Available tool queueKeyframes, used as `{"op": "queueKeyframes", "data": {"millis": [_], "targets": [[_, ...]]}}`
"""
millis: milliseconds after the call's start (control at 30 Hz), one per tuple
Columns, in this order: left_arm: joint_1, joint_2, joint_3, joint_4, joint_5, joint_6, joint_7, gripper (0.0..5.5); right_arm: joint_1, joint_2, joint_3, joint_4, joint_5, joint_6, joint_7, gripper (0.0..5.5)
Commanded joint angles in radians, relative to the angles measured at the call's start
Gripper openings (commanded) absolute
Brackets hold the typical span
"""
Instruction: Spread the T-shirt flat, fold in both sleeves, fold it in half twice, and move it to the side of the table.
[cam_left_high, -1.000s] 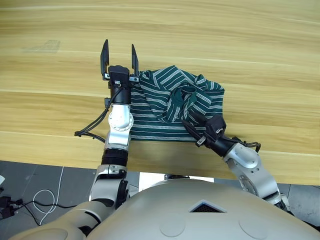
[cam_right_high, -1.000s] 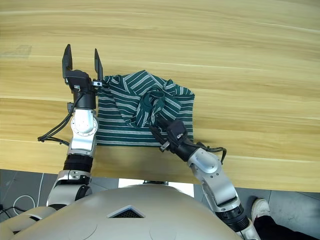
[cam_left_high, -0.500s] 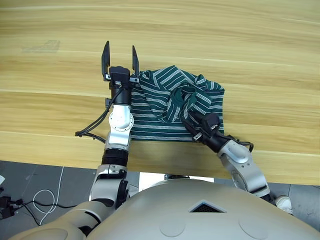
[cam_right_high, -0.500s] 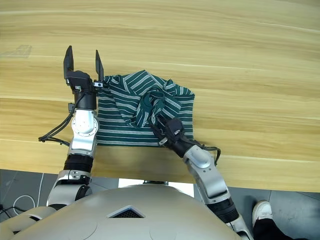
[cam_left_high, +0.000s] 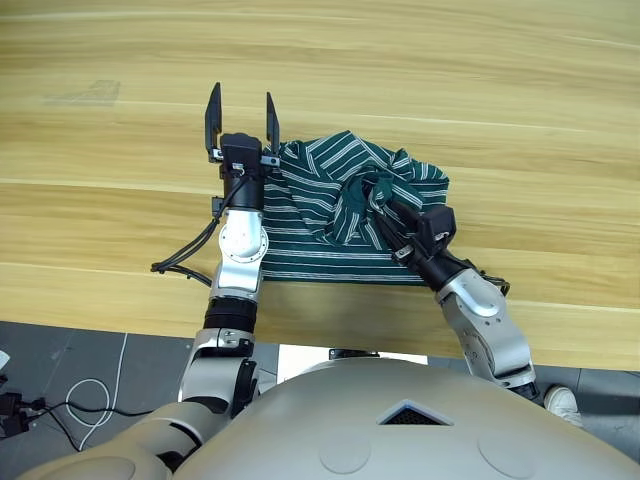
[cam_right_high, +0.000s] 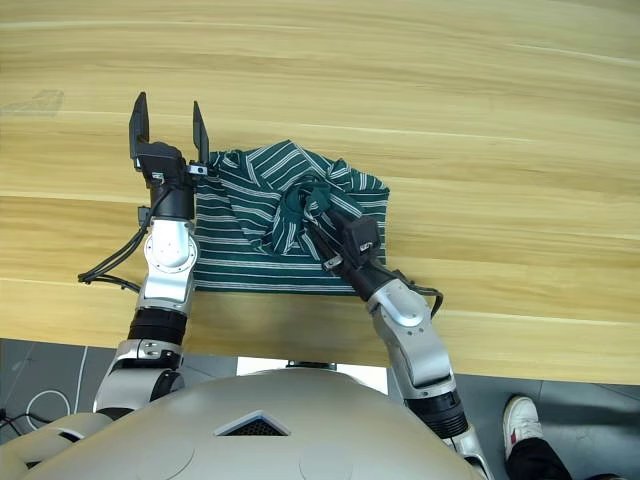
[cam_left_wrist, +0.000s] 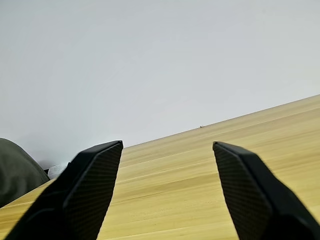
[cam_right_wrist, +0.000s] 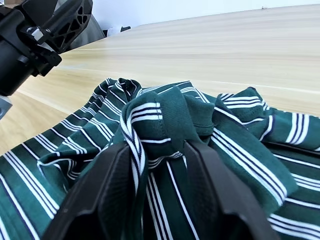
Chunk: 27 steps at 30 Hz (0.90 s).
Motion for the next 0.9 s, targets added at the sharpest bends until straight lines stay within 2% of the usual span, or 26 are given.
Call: {"op": "queueKeyframes", "data": {"millis": [33,333,533,733,800,900], "targets": [[-0.013,0.004,0.001,0.005,0.0,-0.004,0.001,3.39,0.0,0.003,-0.004,-0.007,0.007,0.032,-0.003,1.65],[-0.013,0.006,0.001,0.005,0.002,0.002,0.001,3.39,0.003,0.001,0.003,0.003,0.005,0.053,0.005,0.03],[-0.017,0.005,0.001,0.01,0.002,0.002,0.002,3.39,-0.019,-0.005,-0.002,0.003,-0.004,0.025,0.014,0.03],[-0.009,-0.005,-0.009,-0.018,0.004,0.015,-0.004,3.39,-0.111,-0.025,-0.088,-0.029,0.043,-0.028,0.074,0.03],[0.017,-0.021,-0.006,-0.13,-0.06,0.081,-0.043,3.39,-0.135,-0.036,-0.113,-0.043,0.052,-0.034,0.086,0.03],[0.129,-0.031,-0.025,-0.417,-0.172,0.226,-0.12,3.39,-0.158,-0.048,-0.128,-0.073,0.061,-0.031,0.103,0.03]]}}
